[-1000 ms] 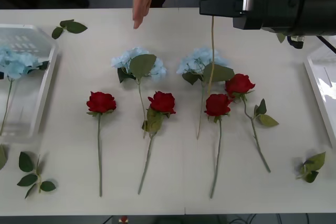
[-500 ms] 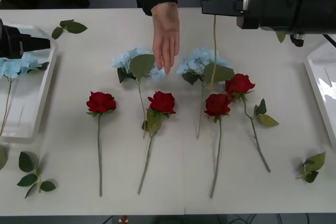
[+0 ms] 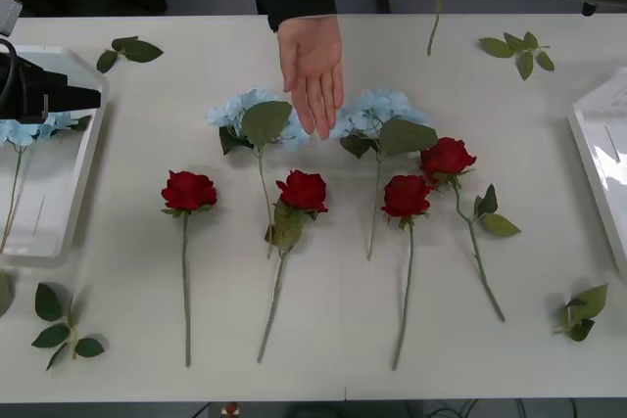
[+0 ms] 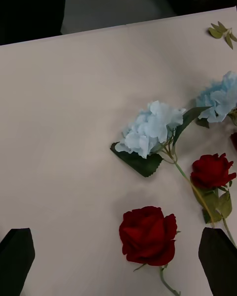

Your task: Place the red flowers into the right box and the blue flowers into the left box. If a person shows an open palm, hand one flower to the person first, then continue sorting.

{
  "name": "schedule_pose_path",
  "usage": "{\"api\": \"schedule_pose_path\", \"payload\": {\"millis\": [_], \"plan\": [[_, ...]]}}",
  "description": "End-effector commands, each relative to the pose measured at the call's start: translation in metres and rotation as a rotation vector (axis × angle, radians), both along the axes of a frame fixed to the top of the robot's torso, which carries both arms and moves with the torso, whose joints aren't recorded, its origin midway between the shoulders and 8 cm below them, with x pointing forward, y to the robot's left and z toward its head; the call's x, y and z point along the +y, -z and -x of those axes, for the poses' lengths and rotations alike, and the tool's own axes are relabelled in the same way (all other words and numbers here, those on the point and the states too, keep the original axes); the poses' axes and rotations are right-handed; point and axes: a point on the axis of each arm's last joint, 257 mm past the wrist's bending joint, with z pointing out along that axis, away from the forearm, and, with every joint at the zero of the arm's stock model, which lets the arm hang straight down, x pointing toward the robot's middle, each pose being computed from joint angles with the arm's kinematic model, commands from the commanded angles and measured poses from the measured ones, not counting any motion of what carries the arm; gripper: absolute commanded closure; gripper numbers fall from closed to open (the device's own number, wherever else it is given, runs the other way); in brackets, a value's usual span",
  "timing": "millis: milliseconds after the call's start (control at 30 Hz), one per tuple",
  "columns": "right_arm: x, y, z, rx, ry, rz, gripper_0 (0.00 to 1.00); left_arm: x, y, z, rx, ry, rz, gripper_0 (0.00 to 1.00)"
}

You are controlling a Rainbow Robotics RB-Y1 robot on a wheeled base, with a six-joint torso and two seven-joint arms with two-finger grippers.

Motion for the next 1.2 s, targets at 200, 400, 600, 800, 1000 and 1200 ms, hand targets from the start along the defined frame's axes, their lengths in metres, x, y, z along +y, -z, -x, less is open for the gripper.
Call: {"api": "schedule_pose_path", "payload": {"millis": [200, 400, 600, 800, 1000, 1200], "plan": [[0.0189, -0.0252, -0.0021, -0.168, 0.006, -0.011, 1.00, -0.0045, -0.0311, -0.0066, -0.065, 0.016, -0.016, 0.03], [0.0202, -0.0271, -0.0038, -0.169, 0.012, -0.025, 1.00, -0.0048, -0.0313, -0.0065, -0.063, 0.015, -0.013, 0.03], [0.0203, -0.0273, -0.0036, -0.165, 0.011, -0.028, 1.00, -0.0051, -0.0319, -0.0067, -0.061, 0.012, -0.009, 0.03], [0.0203, -0.0273, -0.0036, -0.165, 0.011, -0.028, 1.00, -0.0044, -0.0313, -0.0069, -0.059, 0.010, -0.009, 0.00], [0.0203, -0.0273, -0.0036, -0.165, 0.011, -0.028, 1.00, -0.0047, -0.0315, -0.0068, -0.060, 0.011, -0.009, 0.00], [0.0203, -0.0273, -0.0036, -0.165, 0.011, -0.028, 0.37, -0.0047, -0.0315, -0.0068, -0.060, 0.010, -0.008, 0.00]]}}
